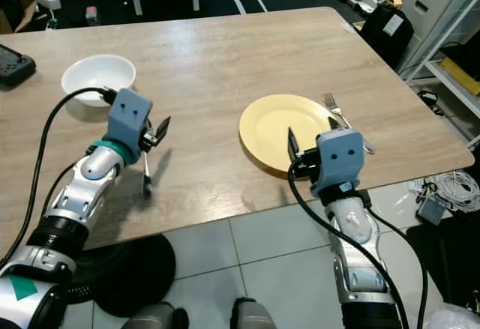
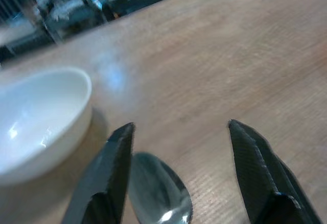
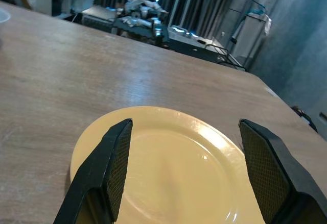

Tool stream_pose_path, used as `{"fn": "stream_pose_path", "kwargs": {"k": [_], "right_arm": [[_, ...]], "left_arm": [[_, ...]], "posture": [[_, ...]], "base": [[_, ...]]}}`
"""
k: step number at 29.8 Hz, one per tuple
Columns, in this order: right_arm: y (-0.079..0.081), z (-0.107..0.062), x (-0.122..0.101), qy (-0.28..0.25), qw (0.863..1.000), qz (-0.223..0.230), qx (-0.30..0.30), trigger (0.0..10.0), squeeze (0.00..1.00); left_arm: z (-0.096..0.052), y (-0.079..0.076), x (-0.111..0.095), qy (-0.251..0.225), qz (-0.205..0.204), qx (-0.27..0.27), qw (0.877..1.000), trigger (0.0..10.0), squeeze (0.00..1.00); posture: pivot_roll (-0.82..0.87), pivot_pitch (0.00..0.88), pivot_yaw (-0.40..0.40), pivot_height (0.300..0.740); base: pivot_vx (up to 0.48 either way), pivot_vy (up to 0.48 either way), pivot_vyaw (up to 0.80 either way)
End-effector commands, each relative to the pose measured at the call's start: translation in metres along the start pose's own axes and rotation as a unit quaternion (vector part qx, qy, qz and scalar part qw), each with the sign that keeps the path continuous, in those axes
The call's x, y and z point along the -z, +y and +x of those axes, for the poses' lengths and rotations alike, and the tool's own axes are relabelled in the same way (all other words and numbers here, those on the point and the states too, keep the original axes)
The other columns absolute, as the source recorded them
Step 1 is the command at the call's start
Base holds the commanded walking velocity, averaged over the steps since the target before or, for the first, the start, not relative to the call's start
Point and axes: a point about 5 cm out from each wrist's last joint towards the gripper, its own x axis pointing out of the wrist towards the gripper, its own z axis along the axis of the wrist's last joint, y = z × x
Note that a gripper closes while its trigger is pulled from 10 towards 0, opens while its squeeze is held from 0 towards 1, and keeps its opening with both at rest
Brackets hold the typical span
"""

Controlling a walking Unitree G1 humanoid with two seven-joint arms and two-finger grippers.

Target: Setting the table

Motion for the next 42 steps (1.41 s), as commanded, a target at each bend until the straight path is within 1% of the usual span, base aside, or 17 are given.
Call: {"fn": "stream_pose_path", "kwargs": {"k": [1, 2, 4, 6, 11, 14, 18, 20, 22, 25, 26, 27, 28, 29, 33, 40, 42], "right_arm": [[-0.003, 0.002, -0.004, -0.005, 1.000, 0.002, -0.002, 10.0, 0.00], [-0.003, 0.002, -0.004, -0.005, 1.000, 0.002, -0.002, 10.0, 0.00], [-0.005, 0.005, -0.007, -0.010, 1.000, 0.000, 0.000, 10.0, 0.00], [-0.005, 0.005, -0.007, -0.010, 1.000, 0.000, 0.000, 10.0, 0.00], [-0.004, 0.007, -0.009, -0.011, 1.000, 0.000, -0.005, 10.0, 0.00], [-0.004, 0.007, -0.009, -0.011, 1.000, 0.000, -0.005, 10.0, 0.00], [-0.003, 0.005, -0.009, -0.006, 1.000, 0.002, -0.013, 10.0, 0.00], [-0.003, 0.005, -0.009, -0.006, 1.000, 0.002, -0.013, 10.0, 0.00], [-0.001, 0.003, -0.009, -0.002, 1.000, 0.004, -0.017, 10.0, 0.00], [-0.001, 0.003, -0.009, -0.002, 1.000, 0.004, -0.017, 10.0, 0.00], [-0.001, 0.003, -0.008, -0.001, 1.000, 0.005, -0.018, 10.0, 0.00], [-0.001, 0.003, -0.008, 0.000, 1.000, 0.007, -0.018, 10.0, 0.00], [-0.001, 0.003, -0.008, 0.000, 1.000, 0.007, -0.018, 10.0, 0.00], [0.000, 0.003, -0.007, 0.000, 1.000, 0.008, -0.018, 10.0, 0.00], [0.002, 0.003, -0.006, 0.002, 1.000, 0.012, -0.021, 10.0, 0.00], [0.003, 0.003, -0.006, 0.004, 1.000, 0.013, -0.026, 10.0, 0.00], [0.003, 0.002, -0.005, 0.005, 1.000, 0.012, -0.027, 10.0, 0.00]], "left_arm": [[0.000, 0.002, 0.011, 0.042, -0.055, -0.043, 0.997, 10.0, 0.00], [0.000, 0.002, 0.011, 0.042, -0.055, -0.043, 0.997, 10.0, 0.00], [0.002, -0.008, 0.021, 0.080, -0.113, -0.066, 0.988, 10.0, 0.00], [0.002, -0.008, 0.021, 0.080, -0.113, -0.066, 0.988, 10.0, 0.00], [-0.003, -0.029, 0.036, 0.129, -0.146, -0.042, 0.980, 10.0, 0.00], [-0.003, -0.029, 0.036, 0.129, -0.146, -0.042, 0.980, 10.0, 0.00], [-0.017, -0.030, 0.055, 0.210, -0.110, -0.037, 0.971, 10.0, 0.00], [-0.017, -0.030, 0.055, 0.210, -0.110, -0.037, 0.971, 10.0, 0.00], [-0.028, -0.021, 0.060, 0.255, -0.085, -0.070, 0.961, 10.0, 0.00], [-0.028, -0.021, 0.060, 0.255, -0.085, -0.070, 0.961, 10.0, 0.00], [-0.031, -0.014, 0.057, 0.255, -0.080, -0.097, 0.959, 10.0, 0.00], [-0.030, -0.006, 0.045, 0.222, -0.069, -0.114, 0.966, 10.0, 0.00], [-0.030, -0.006, 0.045, 0.222, -0.069, -0.114, 0.966, 10.0, 0.00], [-0.027, -0.001, 0.030, 0.178, -0.051, -0.118, 0.976, 10.0, 0.00], [-0.027, 0.001, 0.014, 0.142, -0.045, -0.119, 0.982, 10.0, 0.00], [-0.030, -0.006, 0.015, 0.159, -0.067, -0.118, 0.978, 10.0, 0.00], [-0.032, -0.007, 0.024, 0.183, -0.075, -0.118, 0.973, 9.4, 0.00]], "posture": [[0.04, 0.000, 0.036, 0.740], [0.04, 0.000, 0.036, 0.740], [0.03, 0.000, 0.028, 0.740], [0.03, 0.000, 0.028, 0.740], [0.02, 0.000, 0.028, 0.740], [0.02, 0.000, 0.028, 0.740], [0.02, 0.000, 0.036, 0.740], [0.02, 0.000, 0.036, 0.740], [0.03, 0.000, 0.041, 0.740], [0.03, 0.000, 0.041, 0.740], [0.03, 0.000, 0.042, 0.740], [0.03, 0.000, 0.041, 0.740], [0.03, 0.000, 0.041, 0.740], [0.03, 0.000, 0.039, 0.740], [0.04, 0.000, 0.035, 0.740], [0.03, 0.000, 0.032, 0.740], [0.03, 0.000, 0.030, 0.740]], "base": [[0.000, 0.000, 0.00], [0.000, 0.000, 0.00], [0.000, 0.000, 0.00], [0.000, 0.000, 0.00], [0.000, 0.000, 0.00], [0.000, 0.000, 0.00], [0.000, 0.000, 0.00], [0.000, 0.000, 0.00], [0.000, 0.000, 0.00], [0.000, 0.000, 0.00], [0.000, 0.000, 0.00], [0.000, 0.000, 0.00], [0.000, 0.000, 0.00], [0.000, 0.000, 0.00], [0.000, 0.000, 0.00], [0.000, 0.000, 0.00], [0.000, 0.000, 0.00]]}}
